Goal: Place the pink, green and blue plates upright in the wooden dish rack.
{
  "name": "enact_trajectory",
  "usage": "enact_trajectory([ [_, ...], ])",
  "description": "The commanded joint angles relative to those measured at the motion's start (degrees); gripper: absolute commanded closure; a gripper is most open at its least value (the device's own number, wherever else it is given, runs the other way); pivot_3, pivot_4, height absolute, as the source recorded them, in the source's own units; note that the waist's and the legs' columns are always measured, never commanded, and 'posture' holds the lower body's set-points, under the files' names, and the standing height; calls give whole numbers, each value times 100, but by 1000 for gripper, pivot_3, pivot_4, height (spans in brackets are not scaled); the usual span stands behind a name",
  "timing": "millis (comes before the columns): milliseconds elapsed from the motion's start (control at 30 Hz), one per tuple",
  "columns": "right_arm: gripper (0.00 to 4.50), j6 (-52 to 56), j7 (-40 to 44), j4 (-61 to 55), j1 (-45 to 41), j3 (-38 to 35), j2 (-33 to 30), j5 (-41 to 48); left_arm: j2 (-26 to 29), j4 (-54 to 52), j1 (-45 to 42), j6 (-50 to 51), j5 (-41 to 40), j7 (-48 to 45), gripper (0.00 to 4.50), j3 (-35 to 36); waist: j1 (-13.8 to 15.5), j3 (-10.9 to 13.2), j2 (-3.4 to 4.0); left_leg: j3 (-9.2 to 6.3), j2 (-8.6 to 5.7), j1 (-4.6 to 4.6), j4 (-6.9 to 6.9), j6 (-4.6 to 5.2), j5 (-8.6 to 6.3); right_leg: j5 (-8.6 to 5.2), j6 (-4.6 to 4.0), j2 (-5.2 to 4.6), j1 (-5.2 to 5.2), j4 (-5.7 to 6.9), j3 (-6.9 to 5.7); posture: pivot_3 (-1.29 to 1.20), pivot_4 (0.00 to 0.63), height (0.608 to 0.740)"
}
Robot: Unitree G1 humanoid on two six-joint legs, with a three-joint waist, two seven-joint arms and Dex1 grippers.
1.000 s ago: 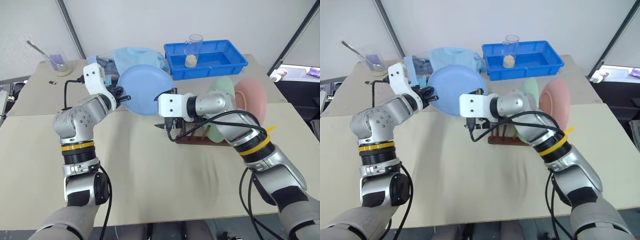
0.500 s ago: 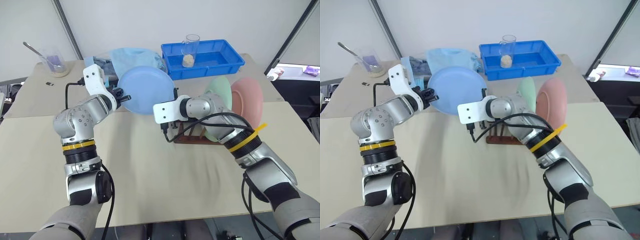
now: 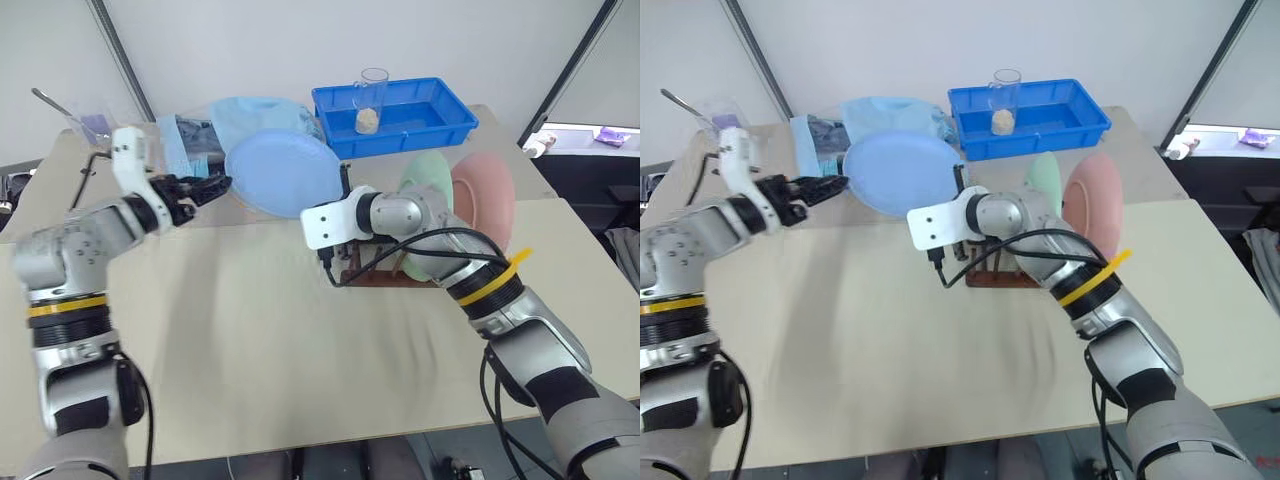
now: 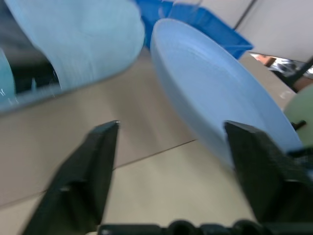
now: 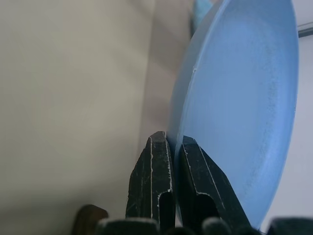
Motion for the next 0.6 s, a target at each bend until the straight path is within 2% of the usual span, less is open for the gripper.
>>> enact_trajectory([
  [33, 4500, 663, 240, -910, 4, -791, -5, 692, 400, 380, -140, -1735, 541, -1017, 214, -237, 18, 0, 0, 0, 0, -2, -2, 0, 0, 1, -2, 0, 0, -15, -2, 0, 150, 740],
  [100, 4500, 1297, 400, -1343, 75, -1218, 35, 1205, 497, 483, -72, -2335, 743, -1458, 214, -466, 71, 0, 0, -2, 0, 0, -2, 0, 0, 2, -4, -1, 3, -20, -3, 0, 150, 740],
  [233, 4500, 3410, 369, -2499, 225, -2249, 400, 2514, 612, 447, 273, -3614, 1310, -2292, 214, -1085, 124, 0, 0, -2, 0, -2, -1, 2, -1, 4, -7, -1, 6, -8, -3, 0, 150, 740],
  [467, 4500, 7357, -527, -4581, 94, -4462, 1129, 4658, 370, -562, 511, -3262, 726, -3147, 214, -1429, 170, 0, 0, -9, 1, -25, 8, 6, -3, 6, -9, -1, -13, 13, -2, 0, 150, 740],
  [600, 4500, 8911, -1042, -5476, 186, -5261, 1513, 5025, 171, -767, 394, -3109, 482, -3220, 214, -1408, 163, 0, 1, -9, 2, -17, 3, 7, -3, 6, -9, -1, -12, 18, -2, 0, 150, 740],
])
